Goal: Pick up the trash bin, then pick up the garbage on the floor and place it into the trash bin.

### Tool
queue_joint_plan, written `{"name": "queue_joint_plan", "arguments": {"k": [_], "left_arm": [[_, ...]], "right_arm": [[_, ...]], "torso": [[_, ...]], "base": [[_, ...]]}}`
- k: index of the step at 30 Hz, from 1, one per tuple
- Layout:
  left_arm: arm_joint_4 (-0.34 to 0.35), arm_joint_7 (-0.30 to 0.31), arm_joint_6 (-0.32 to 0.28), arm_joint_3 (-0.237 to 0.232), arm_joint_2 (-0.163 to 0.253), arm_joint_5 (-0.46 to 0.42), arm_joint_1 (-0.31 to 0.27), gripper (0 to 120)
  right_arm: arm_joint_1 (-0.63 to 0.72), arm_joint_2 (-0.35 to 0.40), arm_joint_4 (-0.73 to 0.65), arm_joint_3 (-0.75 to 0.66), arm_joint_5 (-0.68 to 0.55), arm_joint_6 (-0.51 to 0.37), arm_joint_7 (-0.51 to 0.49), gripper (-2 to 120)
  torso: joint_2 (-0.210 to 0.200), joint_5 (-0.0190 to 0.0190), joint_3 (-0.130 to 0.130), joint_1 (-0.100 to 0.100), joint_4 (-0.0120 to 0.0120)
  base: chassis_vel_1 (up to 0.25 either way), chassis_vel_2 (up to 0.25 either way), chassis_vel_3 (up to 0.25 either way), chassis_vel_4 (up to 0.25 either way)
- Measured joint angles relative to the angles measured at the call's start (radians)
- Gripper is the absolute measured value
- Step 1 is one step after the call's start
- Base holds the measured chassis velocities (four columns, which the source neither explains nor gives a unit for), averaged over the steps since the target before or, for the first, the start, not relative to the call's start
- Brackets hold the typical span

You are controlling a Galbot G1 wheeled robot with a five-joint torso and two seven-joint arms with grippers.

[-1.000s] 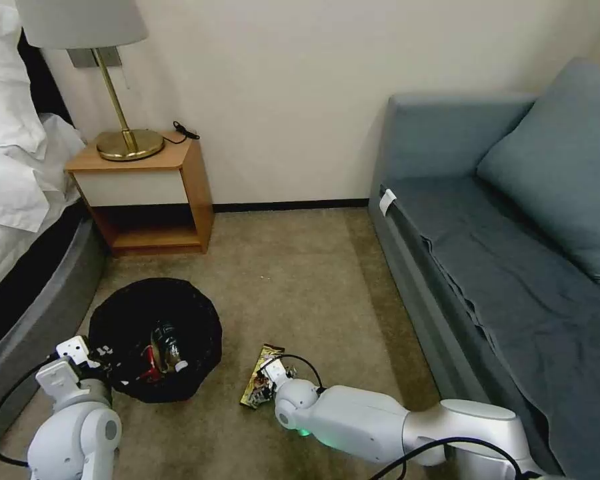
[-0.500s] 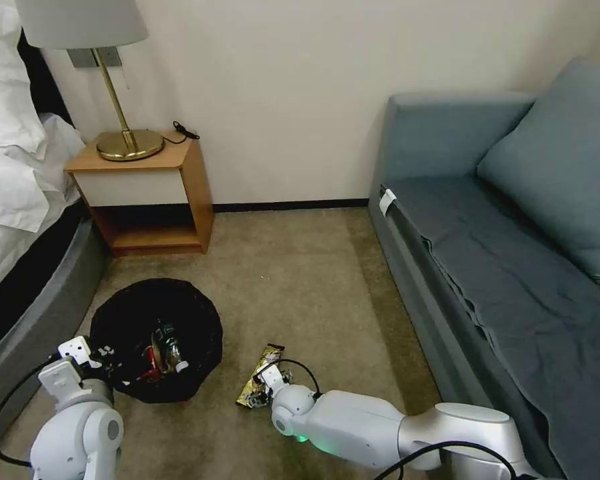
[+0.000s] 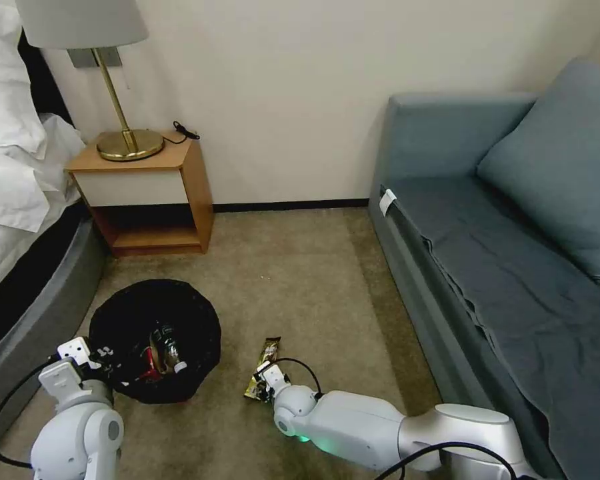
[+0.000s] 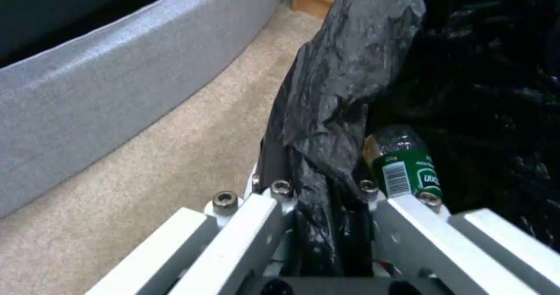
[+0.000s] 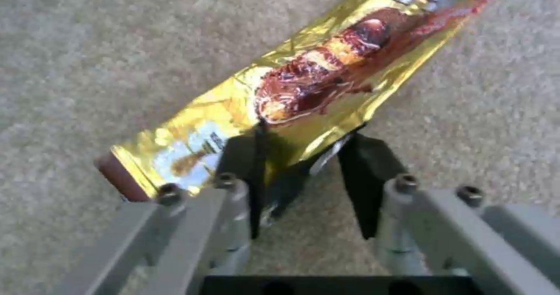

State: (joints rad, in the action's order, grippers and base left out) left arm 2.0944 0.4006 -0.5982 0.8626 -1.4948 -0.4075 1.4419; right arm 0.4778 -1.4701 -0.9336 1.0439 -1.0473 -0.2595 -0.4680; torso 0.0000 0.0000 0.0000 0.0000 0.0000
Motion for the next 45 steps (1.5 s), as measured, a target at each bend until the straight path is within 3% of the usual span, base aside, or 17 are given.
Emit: {"name": "queue_joint_plan", "arguments": {"k": [9,21,27,30,32,33,36,38,45], "left_arm": [[-0.003,-0.001,0.005,0.0,-0.003,0.006,0.0,3],[-0.006,-0.003,0.007,-0.001,-0.003,0.008,-0.004,3],[-0.006,-0.004,0.006,0.001,0.005,-0.003,-0.008,3],[-0.007,-0.003,0.003,-0.002,0.01,-0.007,-0.009,3],[-0.007,-0.003,0.002,-0.004,0.01,-0.007,-0.01,3],[-0.009,-0.003,0.002,-0.008,0.01,-0.007,-0.011,3],[-0.012,-0.001,0.002,-0.012,0.01,-0.007,-0.012,3],[-0.012,-0.001,0.001,-0.017,0.007,-0.007,-0.014,3],[-0.005,0.001,-0.004,-0.02,0.002,-0.007,-0.016,3]], "right_arm": [[0.0,0.019,-0.007,-0.002,0.014,0.04,0.006,0],[-0.013,0.069,-0.079,-0.027,0.017,0.075,-0.004,0],[-0.046,0.202,-0.291,-0.161,0.03,0.062,-0.044,0],[-0.075,0.342,-0.547,-0.309,0.009,0.017,-0.072,0],[-0.081,0.354,-0.586,-0.328,0.004,0.011,-0.075,0],[-0.099,0.368,-0.677,-0.363,-0.015,-0.007,-0.086,0],[-0.127,0.35,-0.787,-0.385,-0.08,-0.029,-0.121,0],[-0.153,0.282,-0.853,-0.37,-0.132,-0.03,-0.15,0],[-0.179,0.16,-0.851,-0.242,-0.157,-0.007,-0.174,0]], "torso": [[0.0,0.0,0.0,0.0,-0.0001],[0.0,0.0001,0.0,0.0,0.0],[0.0,0.0005,0.0,0.0,0.0001],[0.0,0.0,0.0,0.0,-0.0005],[0.0,0.0,0.0,0.0,-0.0007],[0.0,0.0,0.0,0.0,-0.0006],[0.0,-0.0001,0.0,0.0,-0.0004],[0.0,-0.0001,0.0,0.0,0.0001],[0.0,-0.0002,0.0,0.0,0.0003]], "base": [[0.0,0.0,0.0,0.0],[0.0,0.0,0.0,0.0],[0.0,0.0,0.0,0.0],[0.0,0.0,0.0,0.0],[0.0,0.0,0.0,0.0],[0.0,0.0,0.0,0.0],[0.0,0.0,0.0,0.0],[0.0,0.0,0.0,0.0],[0.0,0.0,0.0,0.0]]}}
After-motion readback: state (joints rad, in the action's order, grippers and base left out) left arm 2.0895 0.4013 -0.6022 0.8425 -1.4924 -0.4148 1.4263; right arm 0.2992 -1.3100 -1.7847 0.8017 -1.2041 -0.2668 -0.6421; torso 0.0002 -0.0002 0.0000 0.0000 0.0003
